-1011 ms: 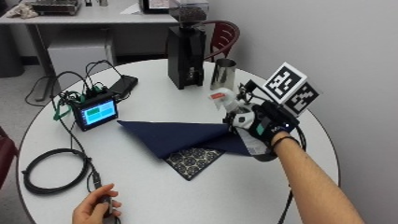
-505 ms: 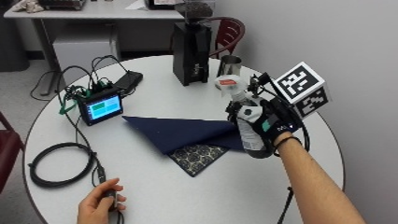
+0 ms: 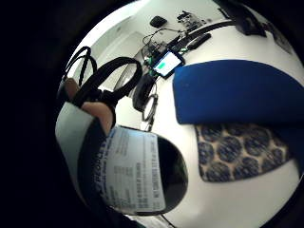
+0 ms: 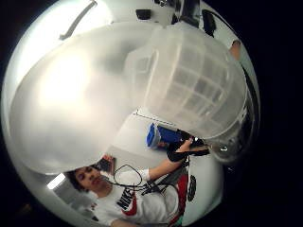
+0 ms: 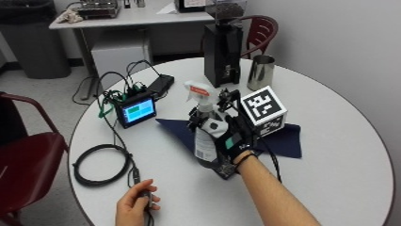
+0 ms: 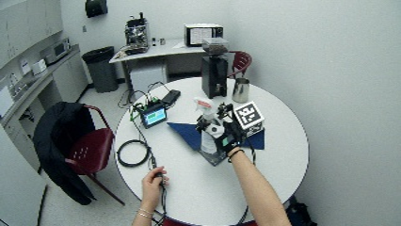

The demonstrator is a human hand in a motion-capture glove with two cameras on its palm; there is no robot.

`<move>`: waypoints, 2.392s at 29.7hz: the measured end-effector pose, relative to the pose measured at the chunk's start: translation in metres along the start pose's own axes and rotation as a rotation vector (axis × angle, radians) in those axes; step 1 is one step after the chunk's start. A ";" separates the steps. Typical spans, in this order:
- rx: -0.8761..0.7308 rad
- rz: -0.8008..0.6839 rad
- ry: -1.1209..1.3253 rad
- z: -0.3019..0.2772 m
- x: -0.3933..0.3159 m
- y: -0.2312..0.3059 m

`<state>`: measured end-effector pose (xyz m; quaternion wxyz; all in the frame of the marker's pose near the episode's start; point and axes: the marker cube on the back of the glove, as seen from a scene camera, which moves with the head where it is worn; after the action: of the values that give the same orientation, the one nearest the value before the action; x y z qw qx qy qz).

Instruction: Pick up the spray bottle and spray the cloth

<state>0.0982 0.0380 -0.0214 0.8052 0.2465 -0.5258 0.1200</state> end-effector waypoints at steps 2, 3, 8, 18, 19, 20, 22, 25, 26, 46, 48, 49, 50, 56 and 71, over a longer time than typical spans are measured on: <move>0.000 -0.004 -0.003 0.013 0.008 0.001; 0.001 -0.008 -0.004 0.018 0.011 0.001; -0.008 -0.008 -0.008 0.035 0.022 0.006; -0.037 -0.084 -0.007 0.050 0.023 0.011; -0.038 -0.089 -0.007 0.051 0.023 0.011; -0.039 -0.092 -0.007 0.052 0.025 0.013; -0.043 -0.091 -0.009 0.053 0.027 0.016; -0.049 -0.085 -0.011 0.053 0.031 0.018; -0.049 -0.087 -0.015 0.052 0.032 0.018; -0.046 -0.109 0.016 0.028 0.023 0.028; -0.041 -0.112 0.020 0.018 0.021 0.034; -0.040 -0.113 0.024 0.013 0.020 0.038; -0.041 -0.111 0.030 0.008 0.020 0.043; -0.045 -0.093 0.102 -0.025 0.032 0.081; -0.087 -0.020 0.593 -0.075 0.050 0.190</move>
<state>0.0921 0.2351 0.0512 0.9346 0.1712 -0.2699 0.1561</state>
